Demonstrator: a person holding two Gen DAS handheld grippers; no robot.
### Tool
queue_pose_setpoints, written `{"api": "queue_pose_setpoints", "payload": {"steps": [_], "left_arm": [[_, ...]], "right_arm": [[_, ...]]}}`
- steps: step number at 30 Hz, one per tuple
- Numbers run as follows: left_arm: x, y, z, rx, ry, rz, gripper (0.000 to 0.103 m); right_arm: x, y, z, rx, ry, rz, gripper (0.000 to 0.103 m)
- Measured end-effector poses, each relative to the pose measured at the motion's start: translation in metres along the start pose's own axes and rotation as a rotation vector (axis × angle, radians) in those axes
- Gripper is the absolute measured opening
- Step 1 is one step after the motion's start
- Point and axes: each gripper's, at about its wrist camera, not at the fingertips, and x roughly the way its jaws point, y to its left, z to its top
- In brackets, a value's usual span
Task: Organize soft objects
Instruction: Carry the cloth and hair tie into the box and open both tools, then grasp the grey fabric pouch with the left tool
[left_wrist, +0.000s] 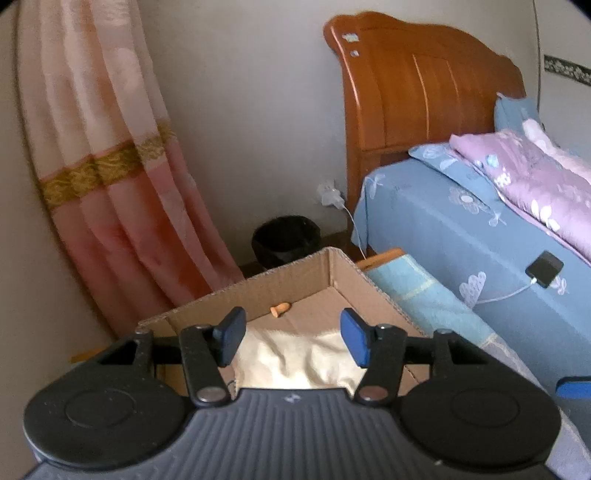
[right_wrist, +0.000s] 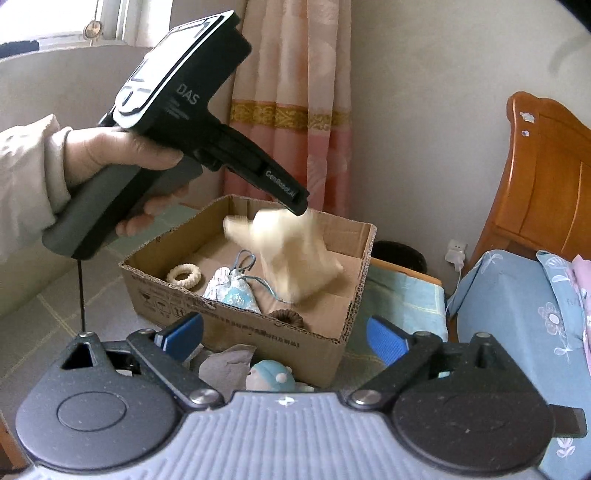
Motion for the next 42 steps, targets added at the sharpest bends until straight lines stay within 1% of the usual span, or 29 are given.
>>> {"api": "queue_pose_setpoints", "payload": {"steps": [2,6,8,10,12,14,16,18,20,23,25,29,33,37,39,42], "left_arm": [[-0.009,0.003,-0.001,-0.011,-0.006,-0.01,0.057],[-0.037,0.005,-0.006,-0.008,-0.023,0.009,0.058],[-0.054,0.005,-0.011,-0.002,-0.028,0.022,0.066],[-0.067,0.003,-0.017,0.009,-0.026,0.056,0.084],[-0.083,0.0,-0.025,0.028,-0.02,0.092,0.088],[-0.098,-0.002,-0.036,0.041,-0.006,0.09,0.089],[-0.11,-0.005,-0.046,0.04,0.009,0.092,0.096],[-0.123,-0.008,-0.057,0.05,0.023,0.103,0.097],[-0.135,-0.009,-0.067,0.04,0.034,0.108,0.097],[-0.148,-0.006,-0.085,-0.015,0.066,0.094,0.098],[-0.155,-0.002,-0.097,-0.053,0.083,0.101,0.099],[-0.157,0.001,-0.12,-0.122,0.104,0.14,0.1],[-0.145,-0.001,-0.145,-0.165,0.104,0.19,0.1],[-0.127,-0.006,-0.165,-0.196,0.111,0.204,0.1],[-0.117,-0.01,-0.174,-0.219,0.127,0.215,0.1],[-0.103,-0.013,-0.184,-0.253,0.16,0.189,0.1]], "right_arm": [[-0.003,-0.001,-0.001,0.011,0.0,0.008,0.098],[-0.004,-0.002,-0.004,0.026,0.004,0.007,0.098],[-0.007,-0.001,-0.006,0.039,0.005,0.001,0.098],[-0.009,0.0,-0.009,0.055,0.009,0.004,0.098],[-0.011,0.002,-0.012,0.073,0.021,0.006,0.099],[-0.013,0.005,-0.017,0.08,0.033,0.001,0.099],[-0.015,0.008,-0.022,0.087,0.052,-0.002,0.099],[-0.016,0.011,-0.026,0.095,0.069,-0.011,0.1],[-0.016,0.012,-0.03,0.104,0.085,-0.02,0.102],[-0.019,0.013,-0.036,0.126,0.097,-0.018,0.103],[-0.02,0.014,-0.04,0.133,0.107,-0.021,0.103],[-0.02,0.016,-0.047,0.154,0.133,-0.033,0.103],[-0.015,0.018,-0.057,0.169,0.158,-0.05,0.103],[-0.007,0.02,-0.069,0.181,0.194,-0.062,0.103],[-0.003,0.022,-0.075,0.179,0.219,-0.07,0.103],[0.002,0.025,-0.081,0.162,0.247,-0.082,0.103]]}}
